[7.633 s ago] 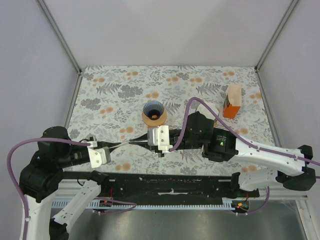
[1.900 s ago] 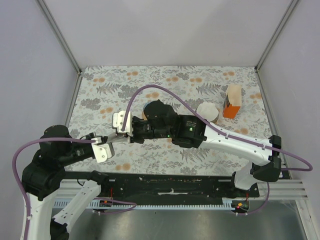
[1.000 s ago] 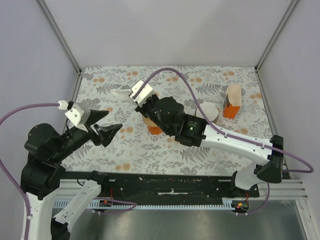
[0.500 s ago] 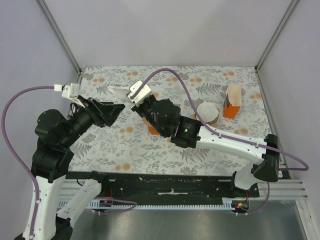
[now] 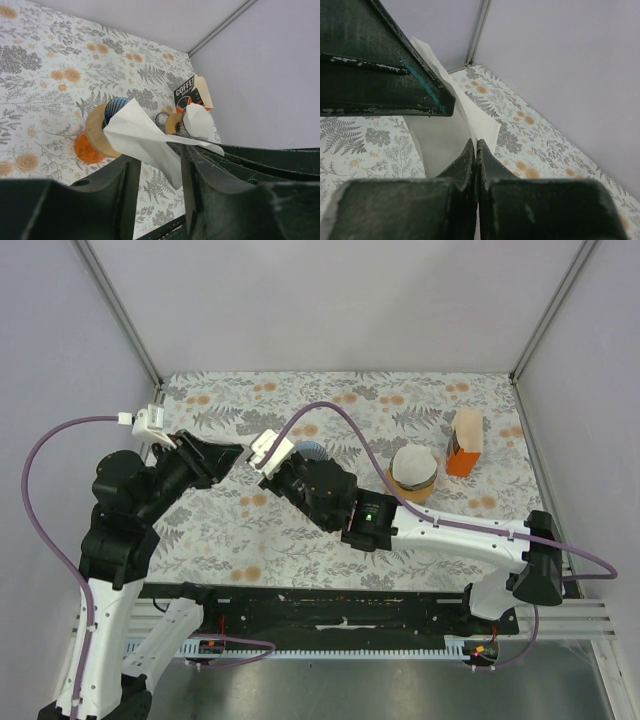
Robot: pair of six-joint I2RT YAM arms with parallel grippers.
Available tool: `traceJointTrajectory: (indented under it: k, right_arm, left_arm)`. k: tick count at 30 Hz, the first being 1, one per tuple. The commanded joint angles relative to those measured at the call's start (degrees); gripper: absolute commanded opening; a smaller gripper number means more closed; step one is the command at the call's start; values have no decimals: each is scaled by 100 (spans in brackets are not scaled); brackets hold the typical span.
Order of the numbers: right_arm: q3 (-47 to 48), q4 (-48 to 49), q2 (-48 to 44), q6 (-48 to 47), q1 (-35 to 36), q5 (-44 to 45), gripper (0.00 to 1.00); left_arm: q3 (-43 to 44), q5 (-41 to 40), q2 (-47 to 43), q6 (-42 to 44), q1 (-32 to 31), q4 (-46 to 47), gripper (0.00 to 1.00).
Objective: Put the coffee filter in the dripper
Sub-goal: Place the coffee filter in the coffee dripper.
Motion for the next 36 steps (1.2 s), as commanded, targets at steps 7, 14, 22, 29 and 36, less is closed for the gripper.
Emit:
traceJointTrajectory:
  k: [7, 14, 22, 29, 36]
  right_arm:
    - [-360, 720, -560, -293, 18, 51, 0]
    - [8, 327, -350, -567, 0, -333, 1]
    - [799, -255, 239, -628, 0, -1004, 38]
    - [1635, -598, 916, -760, 0, -520, 39]
    - [1645, -650, 995, -822, 0, -370, 19]
  left_arm:
    - [-135, -1, -30, 214, 107, 12, 4]
    - [111, -300, -100, 1277, 36, -261, 2]
    - [384, -143, -39, 2376, 19, -664, 2]
    - [507, -89, 40, 3044, 10, -1095, 2]
    - [525, -317, 181, 3361, 19, -1280, 2]
